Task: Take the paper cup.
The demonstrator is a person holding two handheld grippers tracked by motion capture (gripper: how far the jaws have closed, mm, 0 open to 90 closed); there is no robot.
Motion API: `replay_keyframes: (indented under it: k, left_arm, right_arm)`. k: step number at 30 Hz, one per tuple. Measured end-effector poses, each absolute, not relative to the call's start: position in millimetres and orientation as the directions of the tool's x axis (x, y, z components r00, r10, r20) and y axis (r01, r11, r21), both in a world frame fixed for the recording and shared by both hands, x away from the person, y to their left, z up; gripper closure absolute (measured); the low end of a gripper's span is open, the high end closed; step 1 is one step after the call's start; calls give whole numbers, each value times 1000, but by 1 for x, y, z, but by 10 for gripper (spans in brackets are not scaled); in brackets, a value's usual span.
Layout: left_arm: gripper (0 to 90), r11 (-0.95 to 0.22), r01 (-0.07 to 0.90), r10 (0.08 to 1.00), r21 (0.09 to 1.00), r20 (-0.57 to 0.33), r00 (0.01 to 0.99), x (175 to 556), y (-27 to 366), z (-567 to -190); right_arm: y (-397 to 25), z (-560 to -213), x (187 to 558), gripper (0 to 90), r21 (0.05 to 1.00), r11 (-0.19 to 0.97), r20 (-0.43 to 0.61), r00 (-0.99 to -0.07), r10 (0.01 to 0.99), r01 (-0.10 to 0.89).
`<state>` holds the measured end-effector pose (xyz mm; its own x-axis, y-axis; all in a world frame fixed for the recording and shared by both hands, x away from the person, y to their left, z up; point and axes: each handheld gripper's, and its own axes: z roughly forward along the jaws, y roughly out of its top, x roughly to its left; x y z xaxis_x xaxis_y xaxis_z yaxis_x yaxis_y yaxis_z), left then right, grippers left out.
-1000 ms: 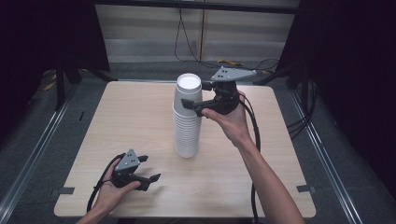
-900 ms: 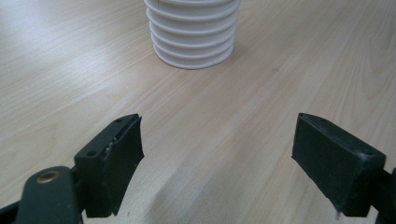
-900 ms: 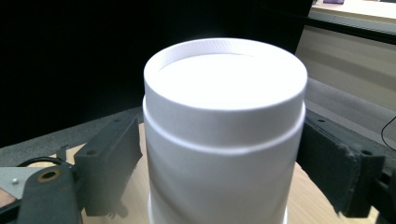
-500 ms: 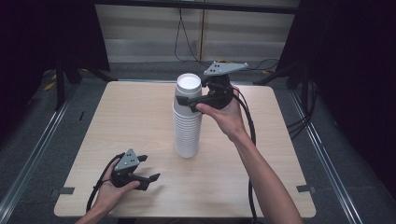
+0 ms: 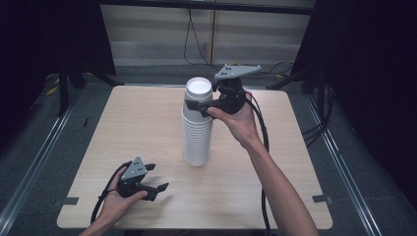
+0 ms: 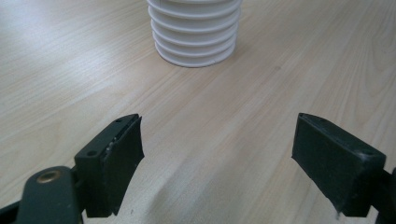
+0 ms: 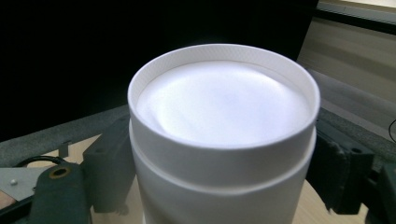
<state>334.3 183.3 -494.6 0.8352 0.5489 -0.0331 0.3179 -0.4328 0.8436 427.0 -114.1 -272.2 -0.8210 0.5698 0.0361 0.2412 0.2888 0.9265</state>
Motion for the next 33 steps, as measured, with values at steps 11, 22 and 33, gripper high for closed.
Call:
replay_keyframes:
  k: [11, 22, 33]
  left_arm:
    - [161, -427, 324, 557, 845, -37, 830, 335, 186, -494]
    - [161, -430, 321, 556, 844, -33, 830, 335, 186, -494]
    - [161, -437, 322, 552, 840, -32, 833, 334, 184, -495]
  right_arm:
    - [-115, -267, 424, 201, 936, 274, 26, -819, 574, 221]
    - [-118, -259, 423, 205, 956, 221, 28, -813, 582, 191]
    - [-120, -249, 418, 207, 971, 180, 30, -826, 563, 158]
